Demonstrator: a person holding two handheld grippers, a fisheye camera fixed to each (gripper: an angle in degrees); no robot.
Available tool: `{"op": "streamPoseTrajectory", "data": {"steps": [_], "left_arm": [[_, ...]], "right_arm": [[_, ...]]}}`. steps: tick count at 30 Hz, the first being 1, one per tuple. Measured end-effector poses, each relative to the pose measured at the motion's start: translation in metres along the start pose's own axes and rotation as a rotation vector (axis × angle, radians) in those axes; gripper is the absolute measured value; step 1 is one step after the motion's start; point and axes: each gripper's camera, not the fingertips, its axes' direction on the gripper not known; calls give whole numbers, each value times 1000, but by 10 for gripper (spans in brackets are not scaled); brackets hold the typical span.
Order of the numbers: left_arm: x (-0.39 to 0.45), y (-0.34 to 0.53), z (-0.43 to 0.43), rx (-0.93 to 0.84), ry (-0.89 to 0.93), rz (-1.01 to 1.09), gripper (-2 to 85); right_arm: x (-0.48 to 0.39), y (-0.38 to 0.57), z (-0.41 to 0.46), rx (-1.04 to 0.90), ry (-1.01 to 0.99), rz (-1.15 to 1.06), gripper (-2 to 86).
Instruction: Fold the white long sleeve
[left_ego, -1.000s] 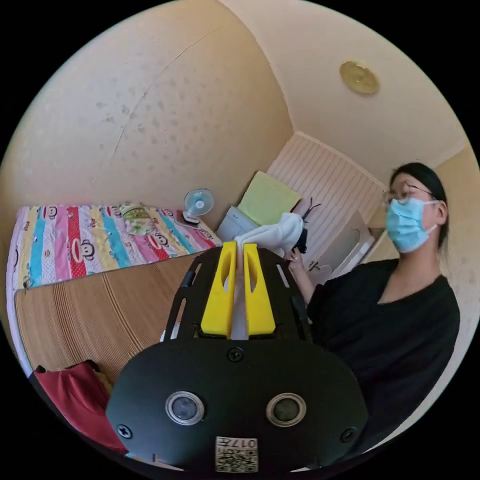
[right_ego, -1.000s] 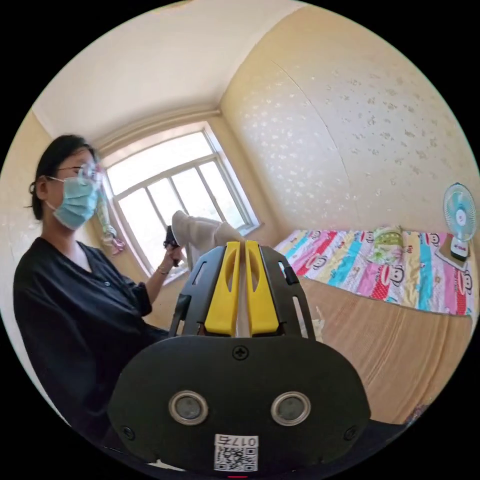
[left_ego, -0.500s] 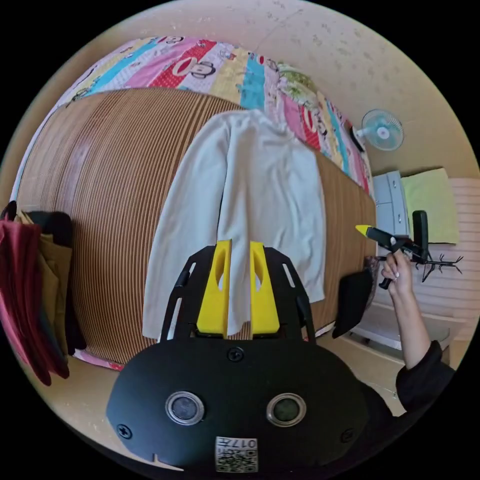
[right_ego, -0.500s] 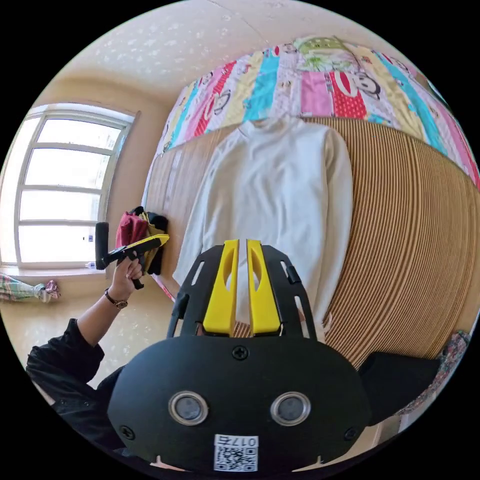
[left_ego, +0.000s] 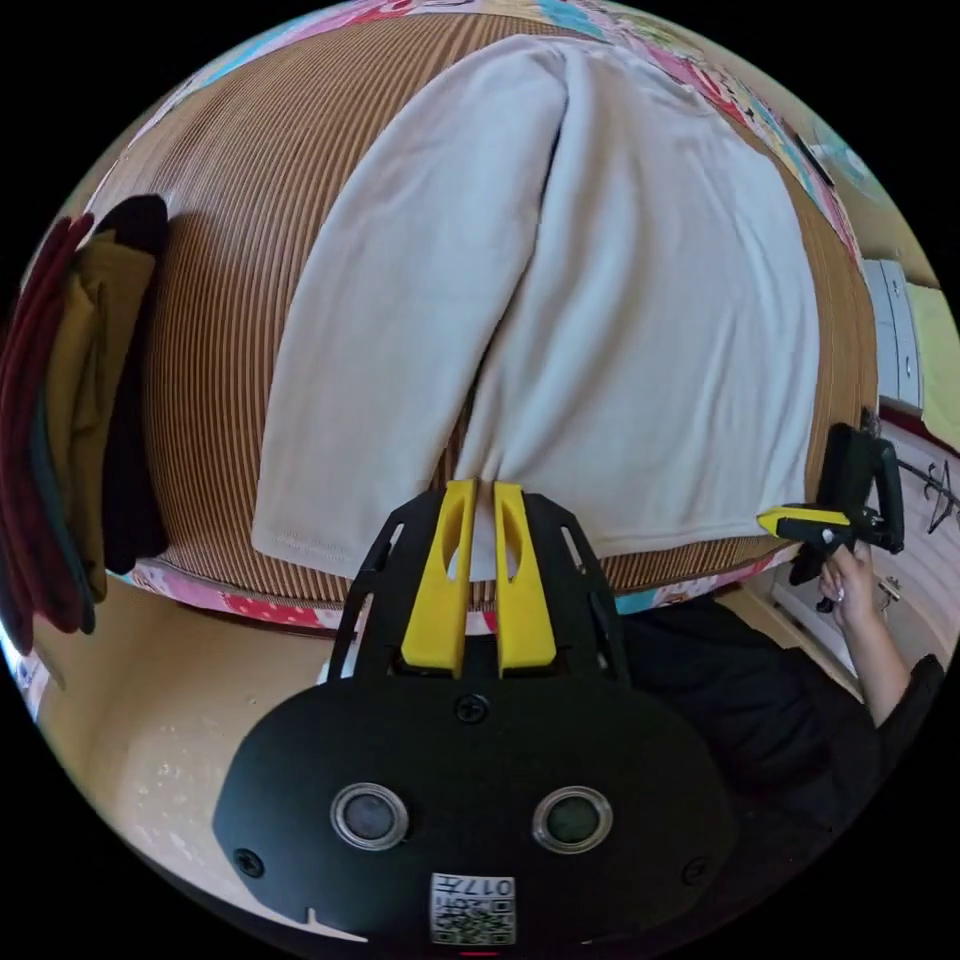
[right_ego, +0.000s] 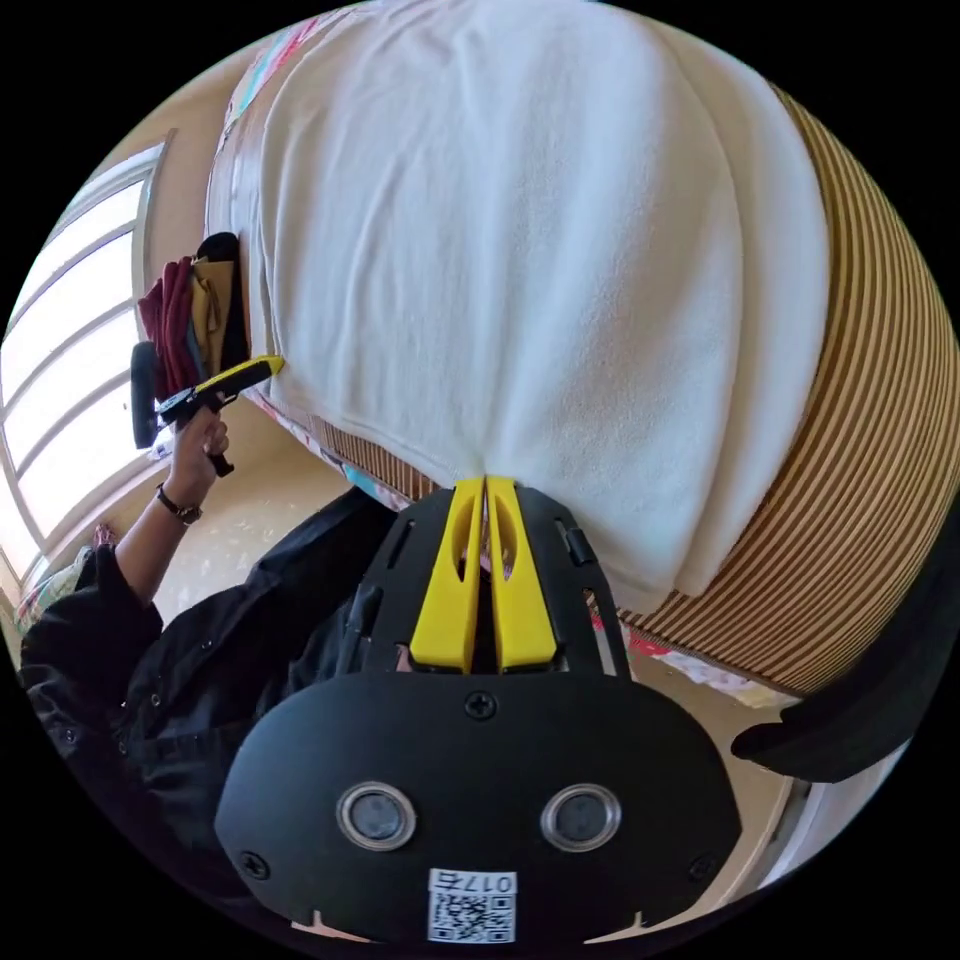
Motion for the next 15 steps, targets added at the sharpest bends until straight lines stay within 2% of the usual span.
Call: {"op": "streamPoseTrajectory", "data": {"steps": [1, 4, 7, 8, 10, 13, 15], "left_arm": [[-15, 10, -15, 60, 41, -37, 48], [-53, 29, -52, 219, 30, -136, 72], [-87, 23, -50, 193, -2, -228, 112], [-94, 14, -35, 118, 11, -226, 115], [-93, 6, -19, 47, -26, -178, 113], [-84, -10, -28, -85, -143, -41, 72], [-92, -6, -61, -10, -217, -33, 37]], "right_arm": [[1, 8, -8, 30, 4, -8, 12], [32, 55, -83, 336, 16, 89, 26], [71, 77, -117, 501, 62, 283, 50], [89, 77, -122, 506, 76, 351, 64], [115, 61, -110, 379, 34, 393, 77], [112, 45, -95, 244, 31, 295, 63], [107, 44, -103, 188, 120, 257, 46]]}}
